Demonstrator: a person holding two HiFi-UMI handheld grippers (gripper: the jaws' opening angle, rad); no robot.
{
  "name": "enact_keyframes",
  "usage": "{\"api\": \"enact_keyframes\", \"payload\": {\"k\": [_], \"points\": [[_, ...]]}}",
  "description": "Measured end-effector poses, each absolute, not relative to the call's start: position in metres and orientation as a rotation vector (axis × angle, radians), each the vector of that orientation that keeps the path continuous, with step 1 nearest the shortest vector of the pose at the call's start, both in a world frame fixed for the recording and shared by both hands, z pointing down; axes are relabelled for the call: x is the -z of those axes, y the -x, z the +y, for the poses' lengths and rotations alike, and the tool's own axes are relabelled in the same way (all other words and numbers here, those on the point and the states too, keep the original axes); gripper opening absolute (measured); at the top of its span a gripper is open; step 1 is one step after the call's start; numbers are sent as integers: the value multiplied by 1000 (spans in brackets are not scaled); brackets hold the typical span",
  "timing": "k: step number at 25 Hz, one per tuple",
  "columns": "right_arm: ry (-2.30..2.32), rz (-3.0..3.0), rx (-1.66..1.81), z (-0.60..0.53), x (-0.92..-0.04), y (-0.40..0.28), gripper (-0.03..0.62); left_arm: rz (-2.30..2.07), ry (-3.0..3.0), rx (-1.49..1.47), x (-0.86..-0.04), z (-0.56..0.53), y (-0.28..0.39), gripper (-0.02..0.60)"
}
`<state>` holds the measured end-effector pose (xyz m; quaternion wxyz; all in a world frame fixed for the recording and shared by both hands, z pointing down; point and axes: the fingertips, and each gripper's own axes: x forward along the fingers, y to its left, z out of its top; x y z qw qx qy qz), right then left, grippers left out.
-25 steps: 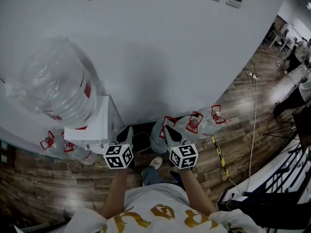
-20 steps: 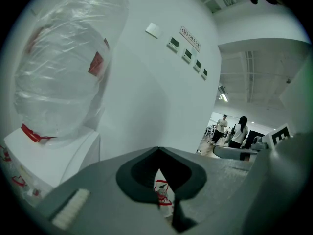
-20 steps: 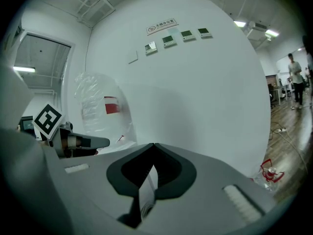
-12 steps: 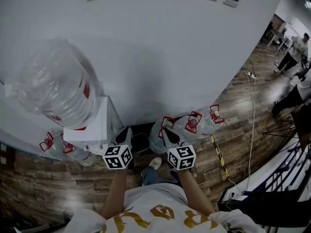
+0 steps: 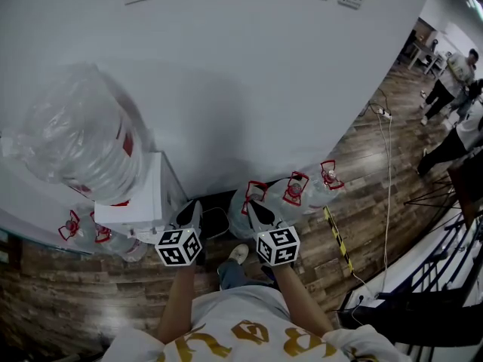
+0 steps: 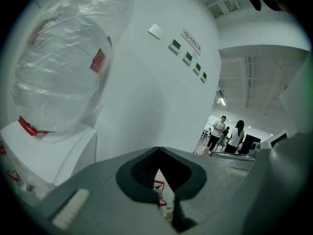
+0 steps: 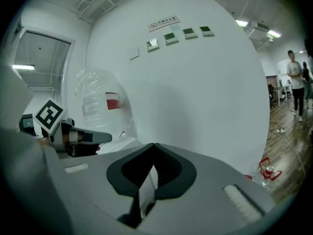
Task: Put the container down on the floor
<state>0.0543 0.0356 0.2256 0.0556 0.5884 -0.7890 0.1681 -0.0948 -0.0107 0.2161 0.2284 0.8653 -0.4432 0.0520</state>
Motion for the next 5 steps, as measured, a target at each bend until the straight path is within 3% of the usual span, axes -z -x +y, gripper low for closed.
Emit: {"api": "enact_keyframes", "payload": {"k": [5], "points": [[-1765,-2398,-508,36,-228,-47,25,-1222,-2377,-142,-218,-11,99,0]]}}
